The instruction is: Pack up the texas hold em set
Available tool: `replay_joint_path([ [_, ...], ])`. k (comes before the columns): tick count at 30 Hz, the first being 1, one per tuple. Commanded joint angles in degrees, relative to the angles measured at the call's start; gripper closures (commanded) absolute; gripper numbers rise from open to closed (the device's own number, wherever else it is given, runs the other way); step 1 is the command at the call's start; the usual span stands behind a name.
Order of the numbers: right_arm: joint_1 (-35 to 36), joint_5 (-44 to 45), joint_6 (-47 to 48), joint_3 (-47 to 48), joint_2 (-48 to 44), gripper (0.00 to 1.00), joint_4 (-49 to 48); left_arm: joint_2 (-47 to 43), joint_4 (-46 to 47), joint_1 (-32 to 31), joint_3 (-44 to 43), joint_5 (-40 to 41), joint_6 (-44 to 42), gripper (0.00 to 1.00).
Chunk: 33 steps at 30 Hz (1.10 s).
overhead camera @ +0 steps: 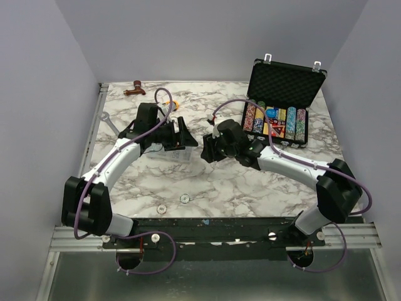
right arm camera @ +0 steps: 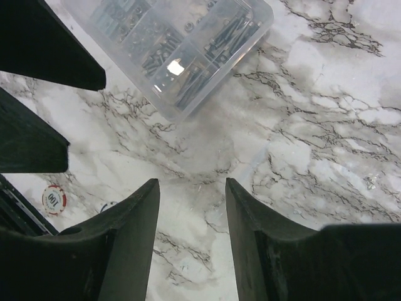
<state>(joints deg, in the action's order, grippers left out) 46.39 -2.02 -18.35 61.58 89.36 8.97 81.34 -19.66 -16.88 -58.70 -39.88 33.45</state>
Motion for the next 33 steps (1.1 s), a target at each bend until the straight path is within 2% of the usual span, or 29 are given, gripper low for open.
replay_joint_path([
  [1,0.04,0.62,-1.09,0.18,1.01,0.5,-1.47,-3.7,-0.55,1.03,-0.45,5.06,-1.28,0.22],
  [8,0.07,0.44,-1.14,0.21,1.34,0.49,-0.88,-4.86,-1.16,1.24,-0.28,7.63,-1.31,0.19],
  [14,0.01,-0.21,-2.31,-0.06,1.78,0.4,-1.21,-6.77,-2.55,1.42,-0.1,13.56,-1.37,0.2],
  [17,0.06,-0.54,-2.53,-0.17,1.87,0.4,-1.46,-7.77,-8.03,1.21,-1.49,24.8,-2.55,0.21],
  [20,0.05,-0.61,-2.15,-0.06,1.73,0.39,-1.58,-7.45,-17.5,0.1,-4.65,43.65,-3.39,0.22],
  [22,0.03,-1.07,-1.84,0.18,1.69,0.39,-1.59,-7.47,-21.25,0.6,-4.38,51.56,-3.09,0.22],
  [29,0.01,-5.52,-1.76,-2.06,0.56,0.39,-4.12,-12.27,-25.07,4.09,-0.32,68.17,-7.68,0.14],
  [32,0.25,-8.06,-2.41,-3.95,-1.43,0.39,-5.63,-15.55,-22.14,6.31,2.9,68.9,-13.27,0.13],
  [33,0.56,-8.61,-2.76,-4.62,-2.45,0.39,-6.45,-16.63,-18.98,6.82,5.28,68.48,-17.62,0.12],
])
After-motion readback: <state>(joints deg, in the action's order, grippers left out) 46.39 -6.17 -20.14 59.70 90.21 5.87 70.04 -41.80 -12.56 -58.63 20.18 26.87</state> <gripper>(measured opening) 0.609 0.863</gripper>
